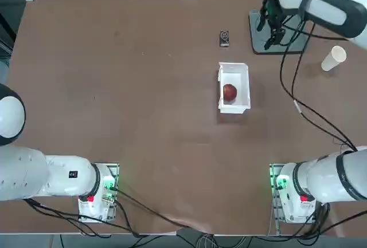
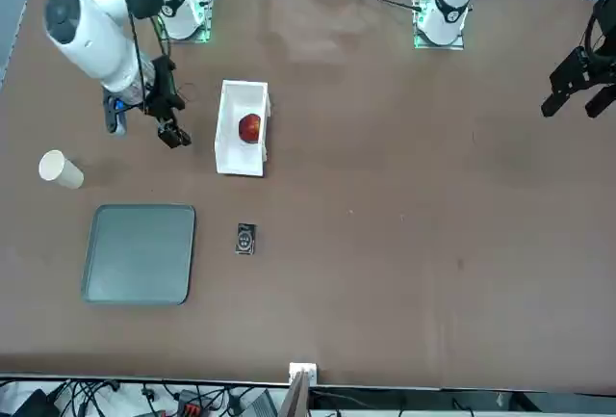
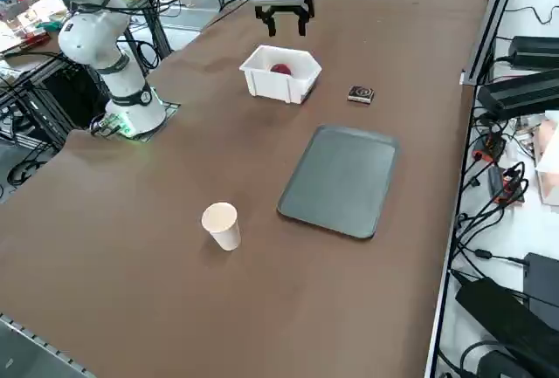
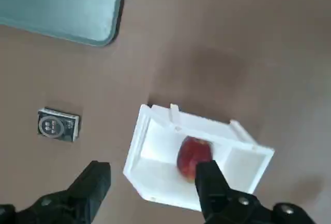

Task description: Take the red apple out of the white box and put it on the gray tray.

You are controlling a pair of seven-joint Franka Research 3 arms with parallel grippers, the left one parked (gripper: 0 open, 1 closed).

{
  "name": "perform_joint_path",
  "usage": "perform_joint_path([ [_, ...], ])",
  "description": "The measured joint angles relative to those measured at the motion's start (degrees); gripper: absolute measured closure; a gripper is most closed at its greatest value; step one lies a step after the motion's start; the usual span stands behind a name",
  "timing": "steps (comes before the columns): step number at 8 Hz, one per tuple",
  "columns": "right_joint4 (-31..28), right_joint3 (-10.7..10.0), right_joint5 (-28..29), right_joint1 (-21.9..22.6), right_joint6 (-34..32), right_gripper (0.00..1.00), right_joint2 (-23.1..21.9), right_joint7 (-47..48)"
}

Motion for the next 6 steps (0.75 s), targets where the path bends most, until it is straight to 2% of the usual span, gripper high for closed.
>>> perform_joint_path([
  [3,-7.5,0.1,0.1,6.7,8.2,0.01,0.0,14.2],
  [6,-12.6,0.1,0.1,11.0,14.9,0.01,0.8,19.6],
])
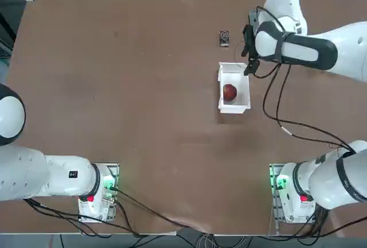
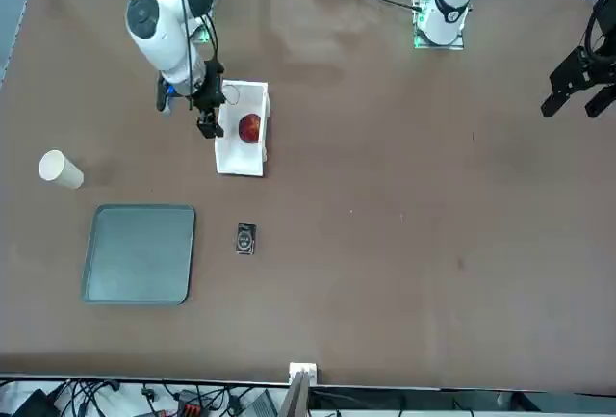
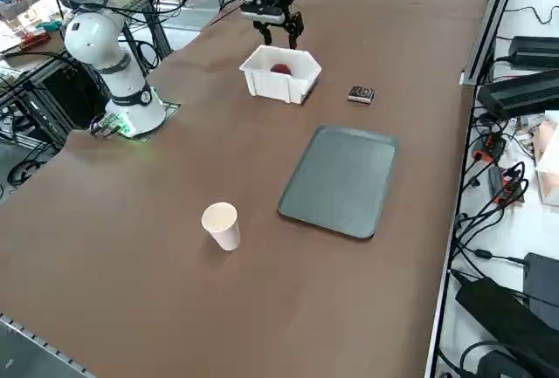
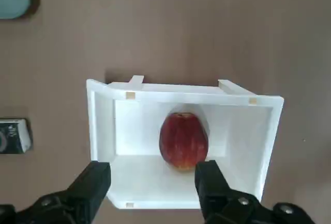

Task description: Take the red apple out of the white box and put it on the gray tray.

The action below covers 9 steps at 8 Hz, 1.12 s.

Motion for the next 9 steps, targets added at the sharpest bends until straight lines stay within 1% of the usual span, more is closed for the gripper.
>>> perform_joint_path([
  [2,-1.7,0.0,0.0,0.7,4.0,0.01,2.8,0.7],
  [5,-2.1,-0.1,0.0,2.1,8.9,0.01,7.0,2.4],
  [7,-4.1,-0.1,0.0,4.3,14.0,0.01,7.8,4.5],
  [9,-5.5,-0.1,0.0,5.3,16.2,0.01,8.8,5.3],
])
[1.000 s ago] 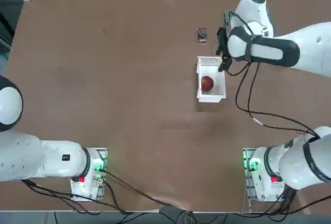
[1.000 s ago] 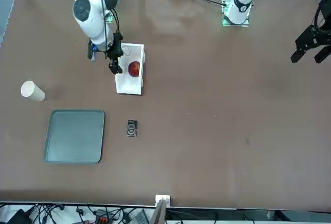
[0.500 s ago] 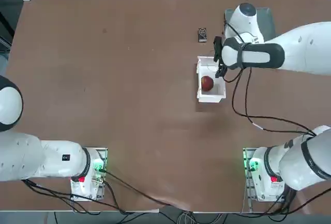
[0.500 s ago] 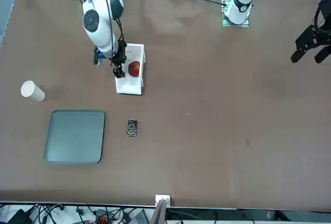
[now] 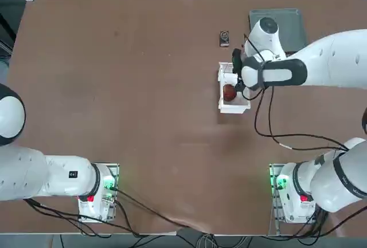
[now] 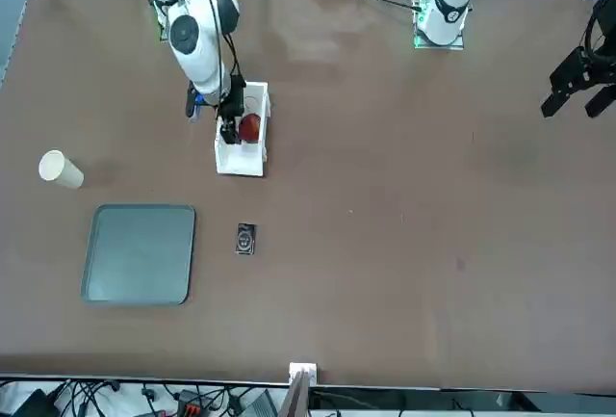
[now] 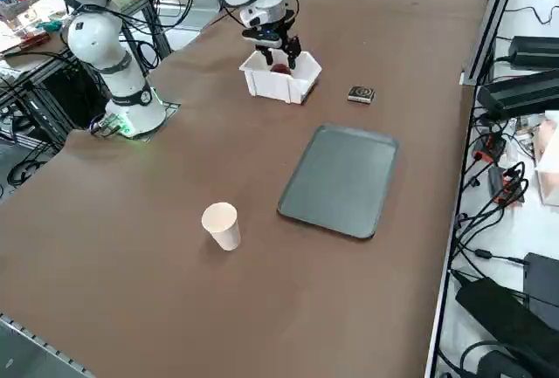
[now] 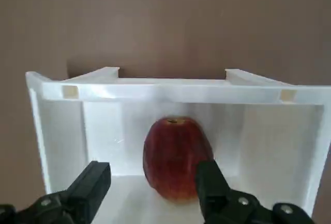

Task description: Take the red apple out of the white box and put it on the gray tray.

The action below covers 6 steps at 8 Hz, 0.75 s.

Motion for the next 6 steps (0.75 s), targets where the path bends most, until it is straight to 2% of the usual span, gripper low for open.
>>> perform_joint_path([
  [6,-0.1,0.0,0.0,0.2,2.3,0.01,3.3,0.1],
])
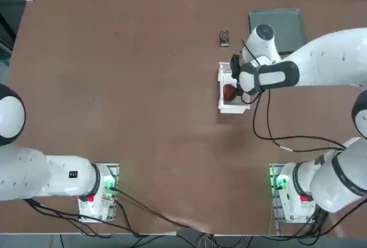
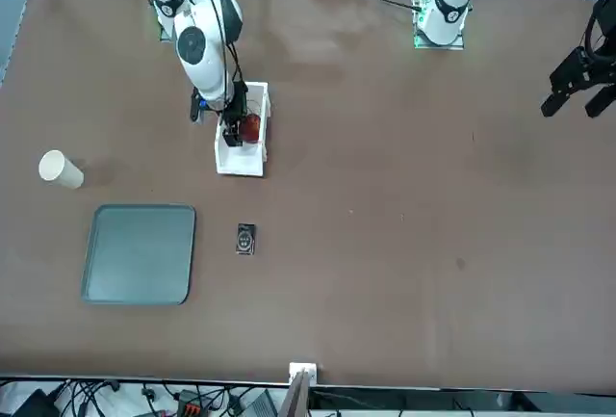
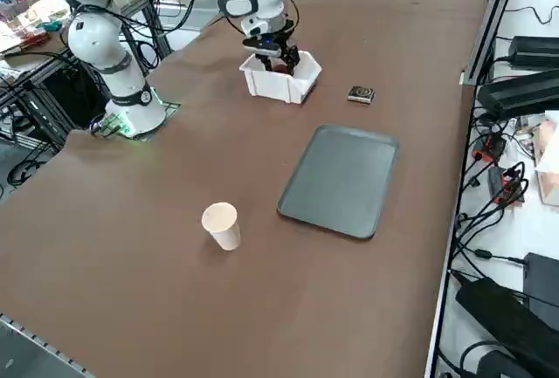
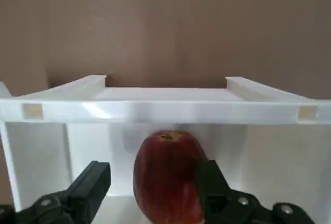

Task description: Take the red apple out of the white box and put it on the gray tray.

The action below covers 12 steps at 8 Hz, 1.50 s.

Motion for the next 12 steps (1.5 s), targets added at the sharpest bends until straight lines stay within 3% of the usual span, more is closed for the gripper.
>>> perform_joint_path([
  [12,0.0,0.0,1.2,2.5,3.6,0.01,3.4,0.8],
])
